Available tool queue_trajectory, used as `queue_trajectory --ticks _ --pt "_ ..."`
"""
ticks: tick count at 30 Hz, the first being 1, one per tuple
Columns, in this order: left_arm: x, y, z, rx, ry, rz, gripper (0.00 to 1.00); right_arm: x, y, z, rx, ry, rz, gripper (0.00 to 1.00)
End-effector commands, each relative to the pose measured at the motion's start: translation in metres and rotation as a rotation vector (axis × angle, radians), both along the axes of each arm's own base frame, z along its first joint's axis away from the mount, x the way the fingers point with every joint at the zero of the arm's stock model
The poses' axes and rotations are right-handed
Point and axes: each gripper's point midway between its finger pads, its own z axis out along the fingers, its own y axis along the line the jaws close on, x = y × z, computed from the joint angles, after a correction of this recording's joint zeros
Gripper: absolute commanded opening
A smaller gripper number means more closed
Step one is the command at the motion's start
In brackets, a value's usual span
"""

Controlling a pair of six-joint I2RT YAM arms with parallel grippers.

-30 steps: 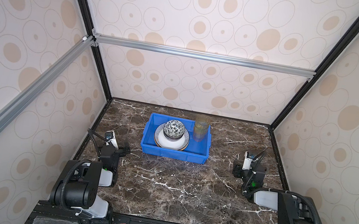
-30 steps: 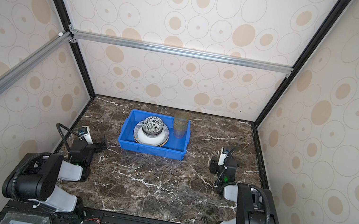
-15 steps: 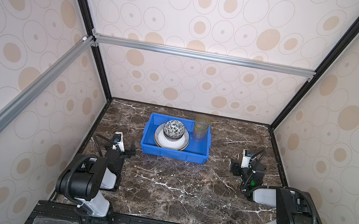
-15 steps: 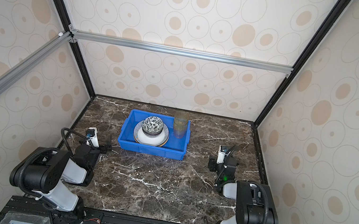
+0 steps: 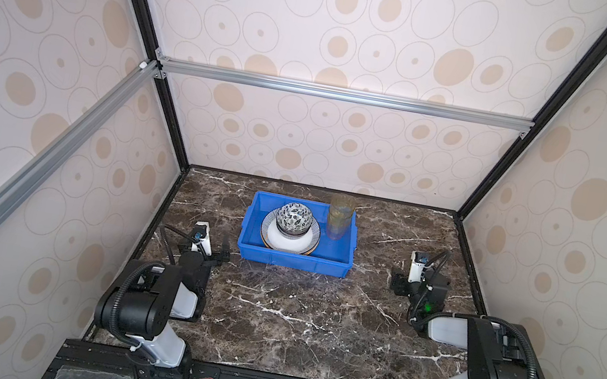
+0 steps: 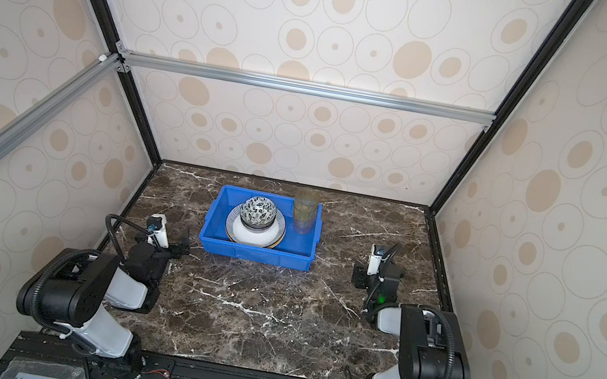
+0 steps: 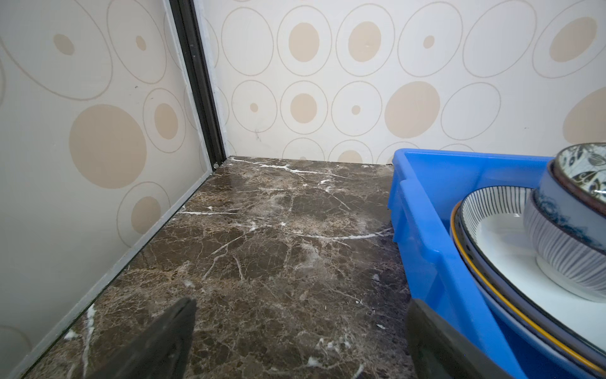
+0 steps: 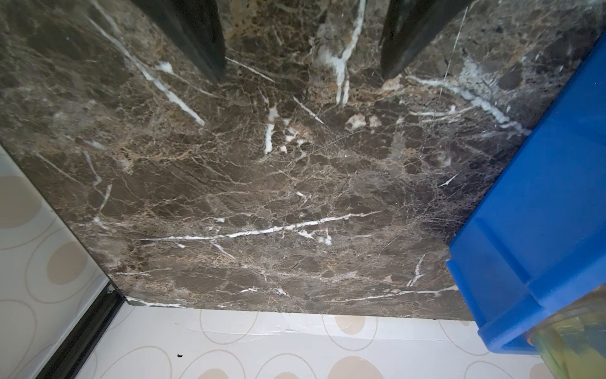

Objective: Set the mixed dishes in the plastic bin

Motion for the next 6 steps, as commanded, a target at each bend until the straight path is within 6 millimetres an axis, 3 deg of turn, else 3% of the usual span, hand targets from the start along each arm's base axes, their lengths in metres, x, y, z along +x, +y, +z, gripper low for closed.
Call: queue_trajectory --ticks 1,6 --pt "0.0059 -0.003 0.01 0.031 -0.029 -0.013 0.99 0.0042 0.0002 0.0063 -0.006 -0.017 -0.004 0.77" --pt "0.0055 -0.003 0.0104 0.031 -0.031 -0.012 0.99 0.0044 -0.0001 0.0068 -0.007 -0.019 -0.005 0.77"
